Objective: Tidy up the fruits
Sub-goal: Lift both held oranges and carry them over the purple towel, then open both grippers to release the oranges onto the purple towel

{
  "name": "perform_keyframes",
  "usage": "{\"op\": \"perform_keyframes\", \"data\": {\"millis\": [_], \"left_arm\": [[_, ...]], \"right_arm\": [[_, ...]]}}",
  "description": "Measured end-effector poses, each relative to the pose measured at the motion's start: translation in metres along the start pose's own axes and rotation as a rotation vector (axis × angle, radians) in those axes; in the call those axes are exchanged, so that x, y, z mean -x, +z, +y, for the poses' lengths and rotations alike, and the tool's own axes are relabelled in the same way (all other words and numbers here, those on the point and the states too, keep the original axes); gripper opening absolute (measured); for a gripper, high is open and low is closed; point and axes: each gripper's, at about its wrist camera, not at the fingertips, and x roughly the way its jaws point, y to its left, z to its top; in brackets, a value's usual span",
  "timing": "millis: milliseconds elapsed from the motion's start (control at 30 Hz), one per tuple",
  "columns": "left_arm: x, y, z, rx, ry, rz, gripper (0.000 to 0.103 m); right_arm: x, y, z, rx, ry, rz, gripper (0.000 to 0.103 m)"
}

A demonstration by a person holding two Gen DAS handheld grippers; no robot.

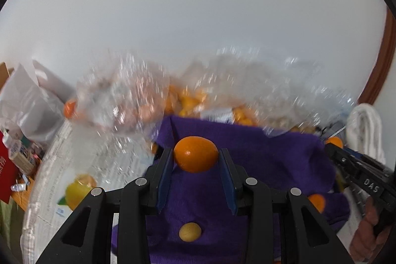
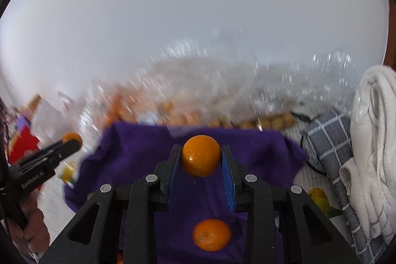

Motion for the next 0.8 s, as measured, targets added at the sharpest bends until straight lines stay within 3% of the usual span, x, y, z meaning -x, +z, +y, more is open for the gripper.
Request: {"op": "perform_keyframes", "data": {"millis": [100, 233, 800], "left_arm": [[-0.021, -0.006, 0.001, 0.001, 0.054, 0.056, 0.036], [-0.031, -0.013, 0.004, 0.021, 0.011, 0.1, 0.036], [-0.052, -0.024, -0.001, 0.002, 0.021, 0.209, 0.036]], "right_arm": [[-0.014, -0.005, -0.009, -0.012, -0.005, 0.036, 0.031], [-0.031, -0.01, -0.016, -0.017, -0.029, 0.096, 0.031], [-0.062, -0.027, -0.008, 0.04, -0.063, 0.222, 0.032]]}}
